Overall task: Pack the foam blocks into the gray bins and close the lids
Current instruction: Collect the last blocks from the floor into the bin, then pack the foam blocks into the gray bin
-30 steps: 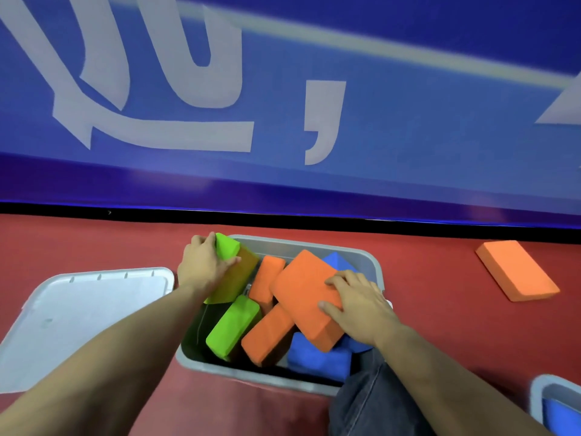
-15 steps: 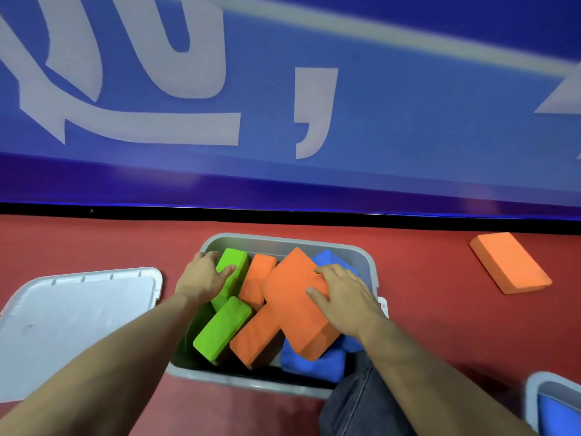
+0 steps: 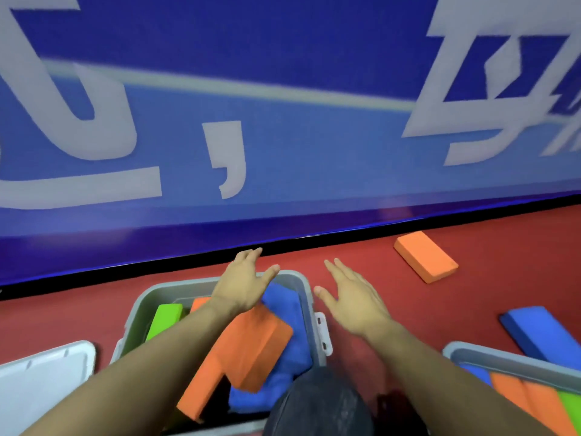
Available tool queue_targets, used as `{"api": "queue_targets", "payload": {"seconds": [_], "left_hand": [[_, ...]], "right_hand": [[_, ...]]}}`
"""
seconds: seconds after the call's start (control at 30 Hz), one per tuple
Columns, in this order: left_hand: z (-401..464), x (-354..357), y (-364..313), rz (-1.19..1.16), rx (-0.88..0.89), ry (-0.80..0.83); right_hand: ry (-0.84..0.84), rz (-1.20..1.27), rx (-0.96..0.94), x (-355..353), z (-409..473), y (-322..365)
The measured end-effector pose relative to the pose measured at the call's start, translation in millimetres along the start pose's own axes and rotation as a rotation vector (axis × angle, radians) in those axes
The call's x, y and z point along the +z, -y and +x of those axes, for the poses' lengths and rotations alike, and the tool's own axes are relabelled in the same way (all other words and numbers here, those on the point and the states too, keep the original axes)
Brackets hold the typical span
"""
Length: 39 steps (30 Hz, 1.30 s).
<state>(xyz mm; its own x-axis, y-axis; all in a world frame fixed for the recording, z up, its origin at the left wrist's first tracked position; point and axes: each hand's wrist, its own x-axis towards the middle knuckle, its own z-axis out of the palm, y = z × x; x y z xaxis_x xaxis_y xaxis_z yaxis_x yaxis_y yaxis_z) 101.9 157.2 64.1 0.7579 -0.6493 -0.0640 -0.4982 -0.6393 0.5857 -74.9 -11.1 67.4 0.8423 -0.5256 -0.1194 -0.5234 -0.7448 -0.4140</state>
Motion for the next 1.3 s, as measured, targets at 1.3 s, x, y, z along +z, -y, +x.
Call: {"api": "queue_targets", "payload": {"seconds": [1.3], "left_hand": [[238, 520, -308, -0.117, -0.164, 0.566]], "right_hand": [[0.013, 0.047, 0.851, 25, 34, -644]]}}
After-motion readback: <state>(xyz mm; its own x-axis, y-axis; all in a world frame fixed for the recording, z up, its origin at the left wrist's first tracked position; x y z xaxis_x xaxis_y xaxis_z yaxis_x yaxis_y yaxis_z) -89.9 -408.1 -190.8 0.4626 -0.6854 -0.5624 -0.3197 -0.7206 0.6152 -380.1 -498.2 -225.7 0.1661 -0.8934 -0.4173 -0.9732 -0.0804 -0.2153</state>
